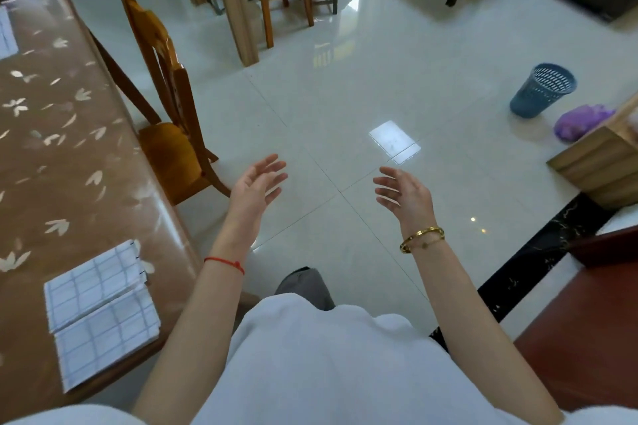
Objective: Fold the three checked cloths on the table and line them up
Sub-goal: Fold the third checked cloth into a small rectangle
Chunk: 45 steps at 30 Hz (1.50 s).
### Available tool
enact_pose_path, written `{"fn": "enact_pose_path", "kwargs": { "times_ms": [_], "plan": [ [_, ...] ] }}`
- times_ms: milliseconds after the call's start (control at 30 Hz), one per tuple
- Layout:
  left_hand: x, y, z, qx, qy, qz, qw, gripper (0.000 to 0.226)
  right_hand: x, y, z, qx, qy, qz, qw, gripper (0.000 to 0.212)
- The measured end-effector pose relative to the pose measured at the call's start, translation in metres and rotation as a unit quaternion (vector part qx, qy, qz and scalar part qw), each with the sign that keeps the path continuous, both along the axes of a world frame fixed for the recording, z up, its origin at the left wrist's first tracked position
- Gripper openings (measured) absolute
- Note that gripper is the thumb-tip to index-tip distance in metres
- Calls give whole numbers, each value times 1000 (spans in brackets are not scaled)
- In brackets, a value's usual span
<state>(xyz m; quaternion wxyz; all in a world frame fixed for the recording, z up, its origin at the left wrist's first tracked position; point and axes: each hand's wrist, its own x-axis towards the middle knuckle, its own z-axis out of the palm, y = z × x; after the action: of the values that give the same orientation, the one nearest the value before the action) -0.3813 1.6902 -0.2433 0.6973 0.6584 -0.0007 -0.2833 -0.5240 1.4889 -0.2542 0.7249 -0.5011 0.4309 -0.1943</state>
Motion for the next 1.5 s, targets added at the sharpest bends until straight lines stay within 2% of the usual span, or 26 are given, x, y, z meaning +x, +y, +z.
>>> {"fn": "enact_pose_path", "kwargs": {
  "times_ms": [267, 700, 967, 1233, 1500],
  "plan": [
    [69, -66, -6, -15, 2, 17, 1000, 32, 70, -58, -5, -8, 5, 25, 1000, 30],
    [271, -159, 13, -24, -24, 11, 999, 30, 281, -146, 18, -19, -21, 52, 998, 28],
    [354, -190, 11, -28, -4, 39, 999, 30, 376, -186, 10, -6, -19, 71, 997, 26],
    [454, -231, 3, -24, -8, 87, 996, 30, 498, -240, -4, -2, -24, 129, 991, 28],
    [565, -282, 17, -30, -24, 168, 985, 30, 653, -306, 16, -7, -33, 219, 975, 28]
  ]
}}
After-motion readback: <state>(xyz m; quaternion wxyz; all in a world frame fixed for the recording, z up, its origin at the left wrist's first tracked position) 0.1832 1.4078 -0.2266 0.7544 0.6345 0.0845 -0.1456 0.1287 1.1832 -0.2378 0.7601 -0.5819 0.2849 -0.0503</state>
